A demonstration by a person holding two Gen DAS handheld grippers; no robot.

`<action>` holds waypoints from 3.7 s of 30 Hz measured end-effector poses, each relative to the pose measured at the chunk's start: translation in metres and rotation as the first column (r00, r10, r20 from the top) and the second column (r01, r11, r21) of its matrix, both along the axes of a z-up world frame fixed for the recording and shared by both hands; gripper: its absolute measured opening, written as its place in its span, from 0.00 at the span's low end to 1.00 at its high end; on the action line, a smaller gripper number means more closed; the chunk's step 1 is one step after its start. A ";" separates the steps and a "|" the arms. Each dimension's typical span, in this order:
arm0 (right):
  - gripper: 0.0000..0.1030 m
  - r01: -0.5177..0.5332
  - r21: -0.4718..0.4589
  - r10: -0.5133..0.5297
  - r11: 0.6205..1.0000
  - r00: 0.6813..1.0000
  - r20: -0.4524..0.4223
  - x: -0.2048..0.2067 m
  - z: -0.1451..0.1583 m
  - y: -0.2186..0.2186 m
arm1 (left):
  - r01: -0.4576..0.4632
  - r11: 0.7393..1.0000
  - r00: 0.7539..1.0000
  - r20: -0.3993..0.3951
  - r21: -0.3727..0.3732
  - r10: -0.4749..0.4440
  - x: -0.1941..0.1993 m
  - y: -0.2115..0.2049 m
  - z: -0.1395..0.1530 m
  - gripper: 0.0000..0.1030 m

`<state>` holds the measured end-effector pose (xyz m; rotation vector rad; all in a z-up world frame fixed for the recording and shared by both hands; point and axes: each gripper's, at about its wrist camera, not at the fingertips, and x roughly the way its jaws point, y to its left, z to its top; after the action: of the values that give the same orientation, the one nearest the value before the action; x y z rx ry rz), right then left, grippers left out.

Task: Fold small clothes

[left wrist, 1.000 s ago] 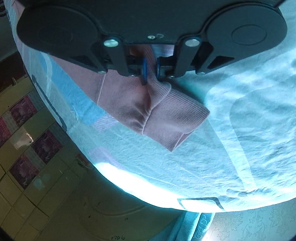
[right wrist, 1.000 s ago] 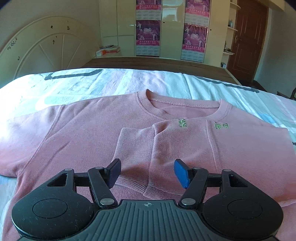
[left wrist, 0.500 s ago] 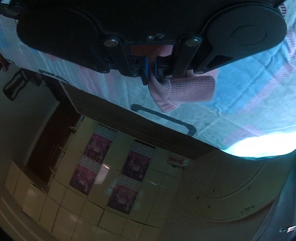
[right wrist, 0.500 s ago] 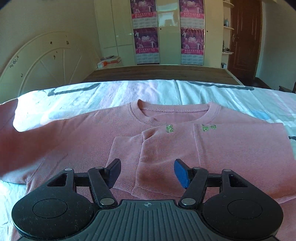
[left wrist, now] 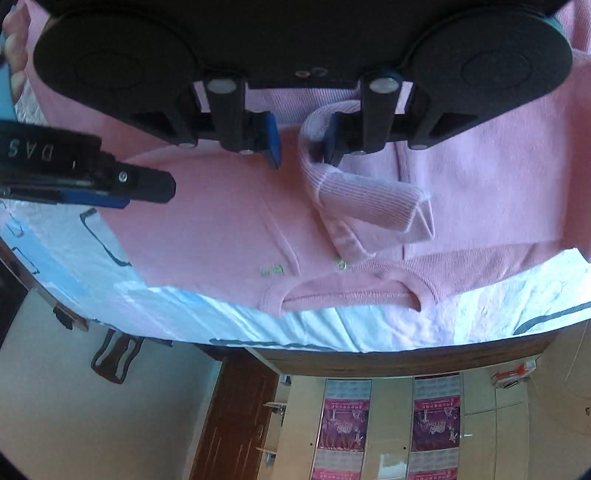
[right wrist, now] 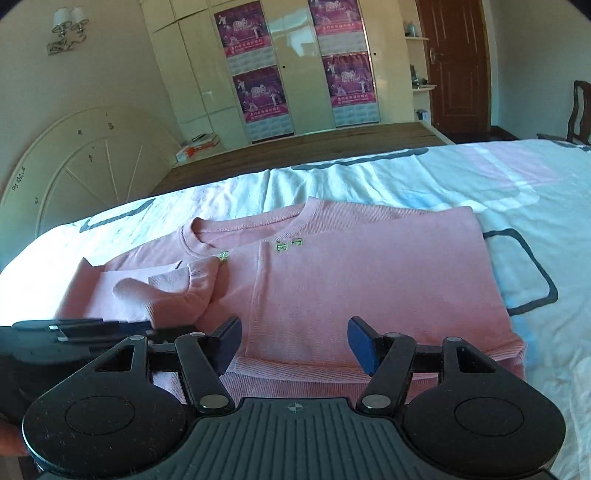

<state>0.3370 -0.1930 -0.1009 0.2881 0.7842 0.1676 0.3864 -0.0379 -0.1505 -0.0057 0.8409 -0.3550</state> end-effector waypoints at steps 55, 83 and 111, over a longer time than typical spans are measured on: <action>0.31 0.085 0.023 -0.084 0.996 0.995 -0.055 0.008 -0.025 -0.054 | -0.543 0.839 0.840 0.002 -0.050 0.543 -0.065 0.191 0.016 0.23; 0.17 0.109 -0.128 -0.111 0.986 0.994 -0.010 0.072 -0.034 -0.042 | -0.543 0.836 0.838 0.101 0.074 0.536 0.057 0.161 0.002 0.23; 0.56 -0.126 -0.189 0.124 0.974 0.992 -0.021 0.031 -0.026 0.014 | -0.445 0.885 0.894 0.013 0.139 0.447 0.026 0.110 0.011 0.39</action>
<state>0.3680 -0.1790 -0.1269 0.0583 0.8210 0.2086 0.4123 0.0726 -0.1397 -0.0729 0.8546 0.1404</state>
